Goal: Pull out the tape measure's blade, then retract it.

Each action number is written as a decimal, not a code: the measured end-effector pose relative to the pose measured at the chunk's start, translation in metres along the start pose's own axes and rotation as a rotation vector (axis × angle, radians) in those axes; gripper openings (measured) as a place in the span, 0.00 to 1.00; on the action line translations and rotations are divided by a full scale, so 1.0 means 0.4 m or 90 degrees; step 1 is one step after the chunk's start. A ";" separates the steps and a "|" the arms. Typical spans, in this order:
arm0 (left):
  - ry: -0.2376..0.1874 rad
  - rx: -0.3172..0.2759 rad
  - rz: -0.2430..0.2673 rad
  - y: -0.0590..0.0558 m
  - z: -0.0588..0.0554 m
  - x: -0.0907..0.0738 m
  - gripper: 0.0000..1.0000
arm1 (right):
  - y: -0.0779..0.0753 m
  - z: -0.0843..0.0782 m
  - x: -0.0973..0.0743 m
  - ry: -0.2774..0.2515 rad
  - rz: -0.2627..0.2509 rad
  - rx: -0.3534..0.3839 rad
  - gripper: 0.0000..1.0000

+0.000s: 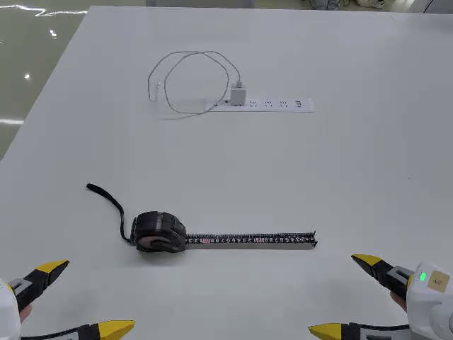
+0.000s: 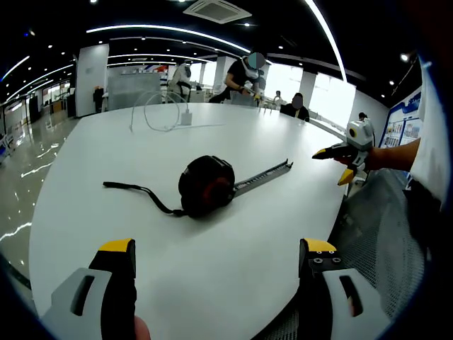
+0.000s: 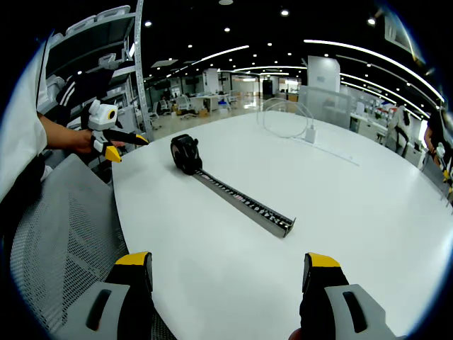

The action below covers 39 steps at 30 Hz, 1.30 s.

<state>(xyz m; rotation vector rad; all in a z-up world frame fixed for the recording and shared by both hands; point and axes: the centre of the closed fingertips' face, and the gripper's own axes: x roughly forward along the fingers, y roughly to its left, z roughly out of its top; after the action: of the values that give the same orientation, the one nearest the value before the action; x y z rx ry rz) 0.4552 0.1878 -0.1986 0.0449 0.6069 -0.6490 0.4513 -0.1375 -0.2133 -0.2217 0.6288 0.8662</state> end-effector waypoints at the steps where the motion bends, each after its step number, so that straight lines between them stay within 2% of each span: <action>1: 0.000 -0.001 0.000 0.000 0.000 0.000 0.94 | 0.000 0.001 0.000 0.000 0.000 0.000 0.86; 19: -0.003 -0.006 0.000 0.006 0.006 0.006 0.93 | 0.001 0.000 0.002 0.001 0.000 0.000 0.86; 27: -0.012 -0.014 0.005 0.015 0.020 0.013 0.93 | -0.001 0.002 0.006 0.001 0.002 0.000 0.86; 39: -0.015 -0.013 -0.003 0.004 0.033 0.034 0.93 | -0.006 0.004 0.015 0.002 0.005 -0.001 0.86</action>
<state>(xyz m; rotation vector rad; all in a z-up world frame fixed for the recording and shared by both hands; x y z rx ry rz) 0.4714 0.1786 -0.1953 0.0171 0.5910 -0.6474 0.4567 -0.1344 -0.2158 -0.2217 0.6327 0.8746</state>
